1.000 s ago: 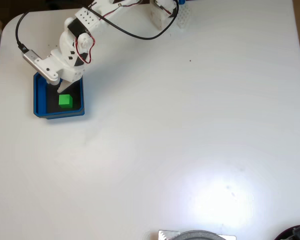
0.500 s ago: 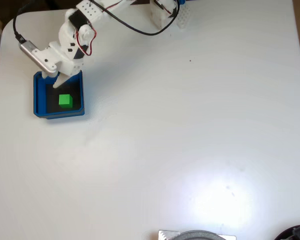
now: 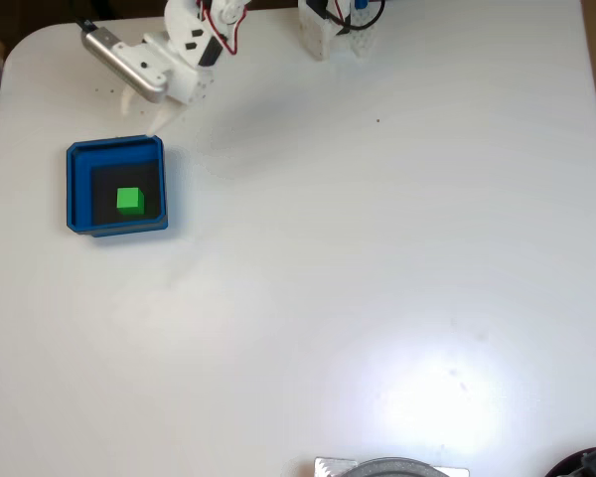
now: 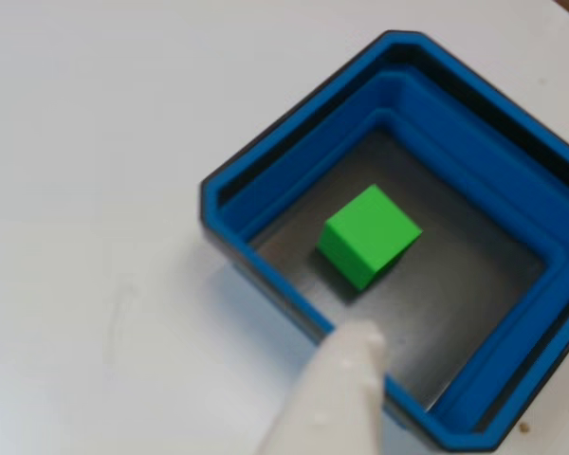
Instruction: Pick up green cube and drop it in the blue box
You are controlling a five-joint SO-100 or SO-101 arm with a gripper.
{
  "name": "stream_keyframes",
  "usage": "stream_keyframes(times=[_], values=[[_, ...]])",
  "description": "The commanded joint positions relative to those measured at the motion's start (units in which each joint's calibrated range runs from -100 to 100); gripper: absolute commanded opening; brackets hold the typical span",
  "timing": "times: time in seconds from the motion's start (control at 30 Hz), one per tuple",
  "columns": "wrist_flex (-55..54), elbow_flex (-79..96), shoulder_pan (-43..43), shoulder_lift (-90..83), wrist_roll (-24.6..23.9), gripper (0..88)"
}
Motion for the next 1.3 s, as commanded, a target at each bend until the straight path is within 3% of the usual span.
stream_keyframes(times=[0.0,0.6,1.07,1.27], values=[[-0.4,9.2,-2.7,-13.6,-0.1,18.4],[-0.4,48.2,-9.9,-56.0,-0.2,18.4],[-0.4,66.3,-14.3,-78.1,-0.2,18.4],[-0.4,69.4,-15.6,-82.0,-4.0,18.3]])
